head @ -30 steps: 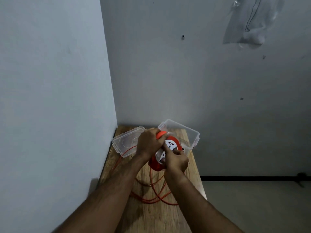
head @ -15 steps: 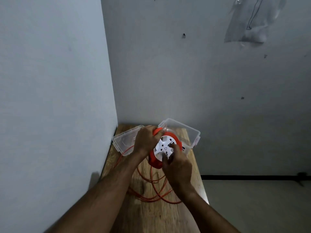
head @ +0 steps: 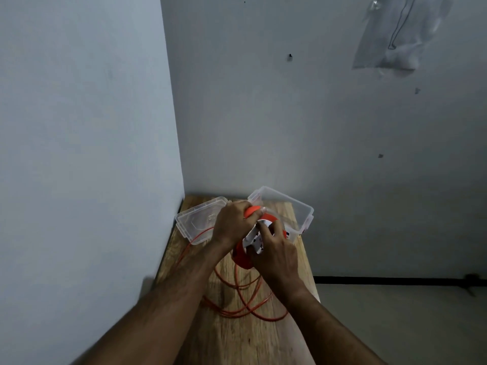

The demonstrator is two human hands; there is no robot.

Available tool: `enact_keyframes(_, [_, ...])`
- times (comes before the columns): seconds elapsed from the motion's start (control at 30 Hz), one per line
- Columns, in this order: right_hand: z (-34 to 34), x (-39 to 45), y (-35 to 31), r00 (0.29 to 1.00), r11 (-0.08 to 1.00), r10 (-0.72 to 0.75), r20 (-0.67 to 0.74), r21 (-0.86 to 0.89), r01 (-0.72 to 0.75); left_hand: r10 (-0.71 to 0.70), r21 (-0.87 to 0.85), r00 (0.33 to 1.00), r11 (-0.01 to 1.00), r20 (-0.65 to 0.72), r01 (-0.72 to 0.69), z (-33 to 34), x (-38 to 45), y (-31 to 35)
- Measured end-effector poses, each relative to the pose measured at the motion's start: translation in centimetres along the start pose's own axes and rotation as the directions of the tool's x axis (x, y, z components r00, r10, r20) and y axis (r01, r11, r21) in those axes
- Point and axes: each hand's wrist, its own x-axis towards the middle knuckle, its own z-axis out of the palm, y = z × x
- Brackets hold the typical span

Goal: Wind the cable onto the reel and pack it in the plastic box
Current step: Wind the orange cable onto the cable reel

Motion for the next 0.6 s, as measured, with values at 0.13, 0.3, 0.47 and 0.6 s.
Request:
enact_keyframes(0.13, [-0.4,0.3,-0.3,0.995,0.985,0.096,0.01,0.146,-0.097,-0.013,0.007,1.0,1.0,-0.004,0.013,-0.1,0.0,-0.3])
enact_keyframes(0.3, [-0.4,0.6,-1.8,0.872,0.748,0.488,-0.042,0.535,-0.393,-0.008,0.043,0.999,0.999,-0.053,0.01,-0.1,0.0,0.2])
enact_keyframes(0.47, [1.1,1.3,-2.6,0.453,0.153,0.835,0.313,0.659,-0.736,0.02,0.09,0.999,0.996,-0.037,-0.017,0.2,-0.2,0.7])
enact_keyframes(0.6, [0.9,2.7,-3.7,0.125,-0.4,0.821,0.557,0.717,-0.571,0.054,0.115,0.998,0.992,-0.026,-0.051,0.2,-0.3,0.8])
